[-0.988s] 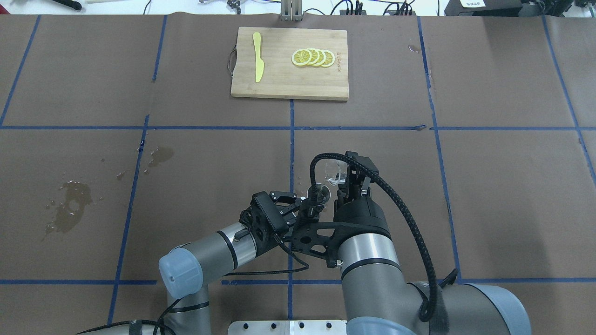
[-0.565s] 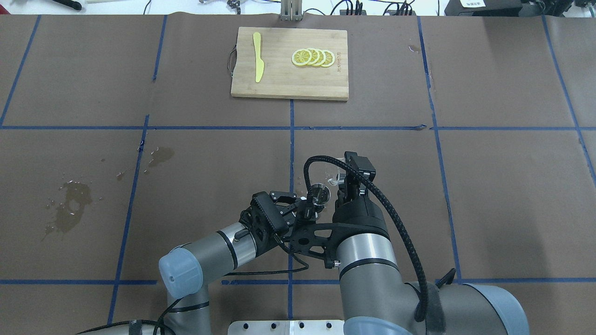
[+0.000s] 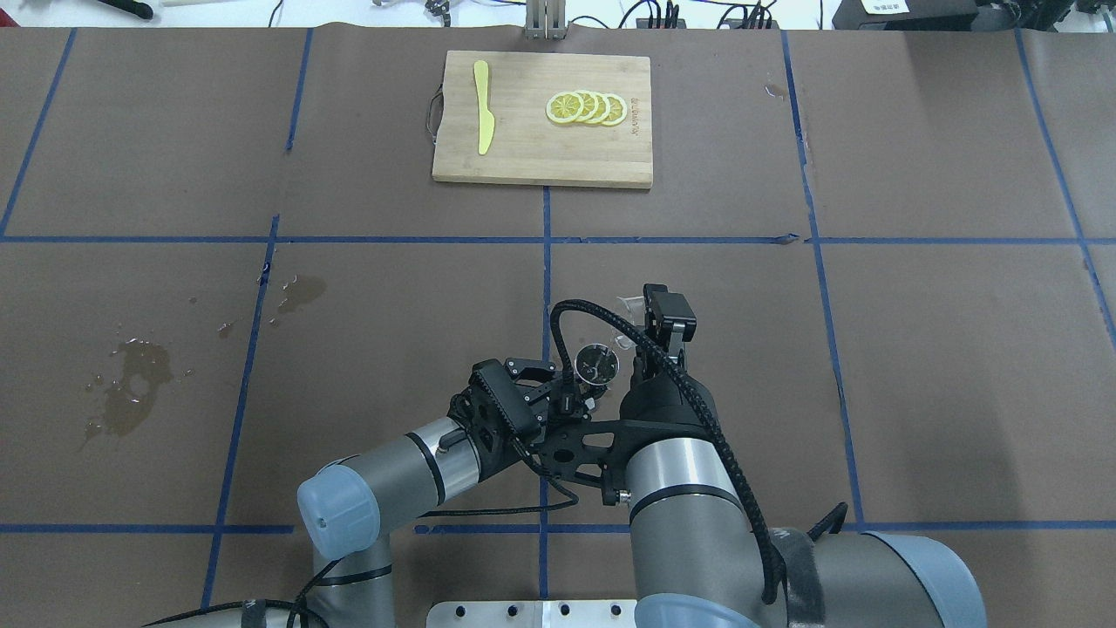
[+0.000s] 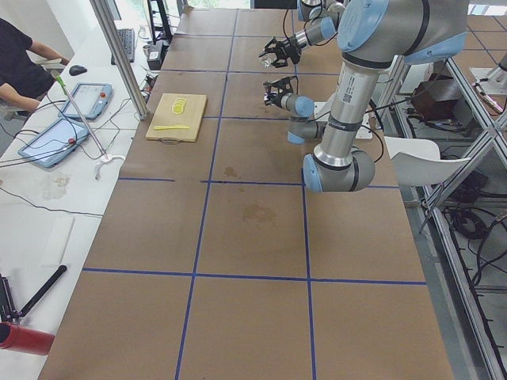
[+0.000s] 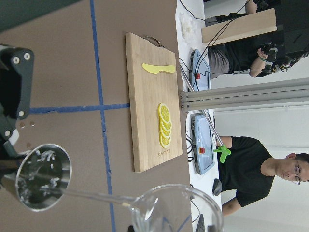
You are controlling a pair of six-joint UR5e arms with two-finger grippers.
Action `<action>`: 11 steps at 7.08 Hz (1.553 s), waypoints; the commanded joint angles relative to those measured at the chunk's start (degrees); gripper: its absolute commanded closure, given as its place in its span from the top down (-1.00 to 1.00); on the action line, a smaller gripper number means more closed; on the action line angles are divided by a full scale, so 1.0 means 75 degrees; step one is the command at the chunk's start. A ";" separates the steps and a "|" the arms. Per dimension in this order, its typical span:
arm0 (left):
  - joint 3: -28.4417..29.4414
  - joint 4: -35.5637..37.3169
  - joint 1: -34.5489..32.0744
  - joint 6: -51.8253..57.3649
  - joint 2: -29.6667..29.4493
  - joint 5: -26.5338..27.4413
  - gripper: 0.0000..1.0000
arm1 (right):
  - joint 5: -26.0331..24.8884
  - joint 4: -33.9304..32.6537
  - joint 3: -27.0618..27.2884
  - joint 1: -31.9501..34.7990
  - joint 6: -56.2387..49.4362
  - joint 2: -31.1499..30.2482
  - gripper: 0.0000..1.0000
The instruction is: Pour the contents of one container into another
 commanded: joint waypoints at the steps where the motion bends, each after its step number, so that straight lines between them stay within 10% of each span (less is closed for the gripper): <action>1: 0.0000 0.0000 0.0008 0.0000 0.0000 0.0009 -1.00 | -0.0001 -0.0009 -0.0001 0.0008 -0.0125 0.0018 -1.00; 8: -0.0070 -0.0035 0.0055 -0.0035 0.0105 0.0683 -1.00 | 0.0185 0.1009 0.0058 0.0102 0.3124 -0.0343 -1.00; 11: -0.0548 -0.0012 0.0090 -0.0023 0.0607 0.1588 -1.00 | 0.0397 0.3158 0.0058 0.0113 0.4712 -0.1371 -1.00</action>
